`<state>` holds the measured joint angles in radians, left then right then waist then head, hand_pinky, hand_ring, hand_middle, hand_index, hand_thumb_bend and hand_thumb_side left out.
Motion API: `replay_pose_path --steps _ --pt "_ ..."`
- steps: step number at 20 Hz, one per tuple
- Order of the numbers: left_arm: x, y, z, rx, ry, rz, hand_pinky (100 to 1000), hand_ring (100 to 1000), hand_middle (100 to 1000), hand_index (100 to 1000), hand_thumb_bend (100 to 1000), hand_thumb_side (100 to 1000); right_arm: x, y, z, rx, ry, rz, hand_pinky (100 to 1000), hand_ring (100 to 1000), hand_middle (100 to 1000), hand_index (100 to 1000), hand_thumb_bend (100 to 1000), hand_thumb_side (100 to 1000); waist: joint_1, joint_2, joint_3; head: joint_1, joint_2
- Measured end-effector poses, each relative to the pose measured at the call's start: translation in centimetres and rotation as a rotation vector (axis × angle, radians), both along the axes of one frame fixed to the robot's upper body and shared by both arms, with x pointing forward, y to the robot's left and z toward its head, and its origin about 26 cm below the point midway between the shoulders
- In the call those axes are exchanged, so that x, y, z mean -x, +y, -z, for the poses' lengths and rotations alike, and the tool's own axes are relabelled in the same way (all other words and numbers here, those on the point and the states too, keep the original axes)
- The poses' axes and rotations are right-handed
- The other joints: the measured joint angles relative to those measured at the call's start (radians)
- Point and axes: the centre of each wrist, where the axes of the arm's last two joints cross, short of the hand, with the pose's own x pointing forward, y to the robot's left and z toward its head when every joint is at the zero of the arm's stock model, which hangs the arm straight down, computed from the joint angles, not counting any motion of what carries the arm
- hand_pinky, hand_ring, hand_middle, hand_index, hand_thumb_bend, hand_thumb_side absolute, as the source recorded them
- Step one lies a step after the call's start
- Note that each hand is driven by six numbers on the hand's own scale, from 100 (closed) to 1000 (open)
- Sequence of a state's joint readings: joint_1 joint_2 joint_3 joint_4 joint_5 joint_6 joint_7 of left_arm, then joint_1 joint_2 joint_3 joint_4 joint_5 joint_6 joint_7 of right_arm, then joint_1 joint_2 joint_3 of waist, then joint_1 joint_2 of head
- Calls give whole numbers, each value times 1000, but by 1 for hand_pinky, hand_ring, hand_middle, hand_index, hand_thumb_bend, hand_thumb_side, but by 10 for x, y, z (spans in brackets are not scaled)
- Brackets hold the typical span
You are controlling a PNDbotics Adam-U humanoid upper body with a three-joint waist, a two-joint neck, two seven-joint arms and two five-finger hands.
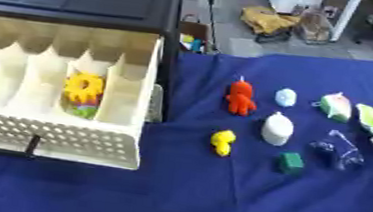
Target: Pick up objects from table and place into drawer.
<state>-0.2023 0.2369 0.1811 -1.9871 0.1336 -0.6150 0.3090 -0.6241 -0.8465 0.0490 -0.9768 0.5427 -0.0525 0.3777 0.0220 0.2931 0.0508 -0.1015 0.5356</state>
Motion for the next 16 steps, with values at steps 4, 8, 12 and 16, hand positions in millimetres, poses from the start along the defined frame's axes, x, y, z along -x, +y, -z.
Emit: replay_pose_path --steps 4,8,12,16 --pt "0 0 0 0 0 0 437 688 575 795 187 963 0 2 -2 -26 -8 -1 875 944 732 856 103 525 0 0 2 0 -2" --pt "0 0 0 1 0 1 437 688 575 795 187 963 0 3 -2 -21 -40 11 855 911 663 805 100 437 1 0 4 0 -4" --pt "0 0 0 2 0 2 436 688 575 795 186 963 -1 5 -1 -3 -112 31 816 864 587 738 100 330 1 0 4 1 -6" --pt "0 0 0 1 1 2 436 688 575 795 187 963 -1 7 -1 82 -227 67 771 822 544 688 100 242 1 0 4 1 -9"
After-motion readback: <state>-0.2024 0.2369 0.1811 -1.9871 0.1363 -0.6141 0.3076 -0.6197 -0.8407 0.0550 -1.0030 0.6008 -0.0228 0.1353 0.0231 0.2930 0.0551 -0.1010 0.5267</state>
